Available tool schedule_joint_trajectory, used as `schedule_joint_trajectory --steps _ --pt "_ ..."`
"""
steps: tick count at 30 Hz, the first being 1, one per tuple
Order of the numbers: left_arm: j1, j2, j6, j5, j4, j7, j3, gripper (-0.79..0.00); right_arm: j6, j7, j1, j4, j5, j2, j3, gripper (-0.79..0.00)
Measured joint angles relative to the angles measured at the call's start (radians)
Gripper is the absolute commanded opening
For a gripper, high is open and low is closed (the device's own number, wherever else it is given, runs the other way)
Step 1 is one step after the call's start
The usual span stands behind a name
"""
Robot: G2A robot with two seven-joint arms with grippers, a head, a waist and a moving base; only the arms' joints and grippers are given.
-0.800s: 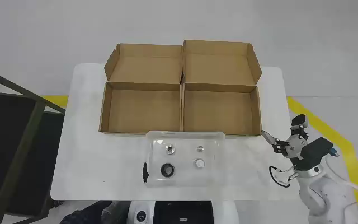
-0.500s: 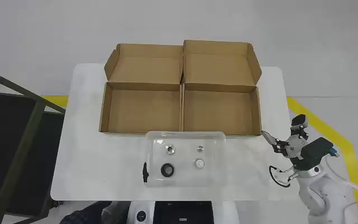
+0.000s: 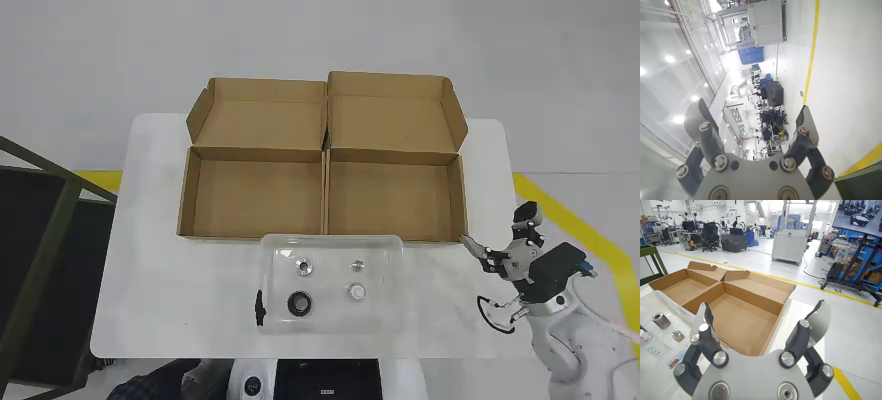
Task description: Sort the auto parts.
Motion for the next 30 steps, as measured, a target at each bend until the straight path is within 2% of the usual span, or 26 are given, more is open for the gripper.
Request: schedule_joint_trajectory --steps 6,11,19,30 --pt "0.0 0.0 0.0 0.0 0.0 0.0 0.0 0.0 -0.144 0.061 0.002 -0.082 -0.037 0.009 -0.053 0.0" --pt "0.0 0.0 0.0 0.0 0.0 0.0 0.0 0.0 -0.223 0.125 -0.002 -0.163 -0.077 0.015 -0.111 0.0" --pt "0.0 0.0 0.0 0.0 0.0 0.0 0.0 0.0 -0.267 0.23 0.006 -0.217 -0.165 0.021 -0.231 0.0" --pt "0.0 0.0 0.0 0.0 0.0 0.0 0.0 0.0 -0.306 0.333 0.038 -0.19 -0.245 0.031 -0.349 0.0"
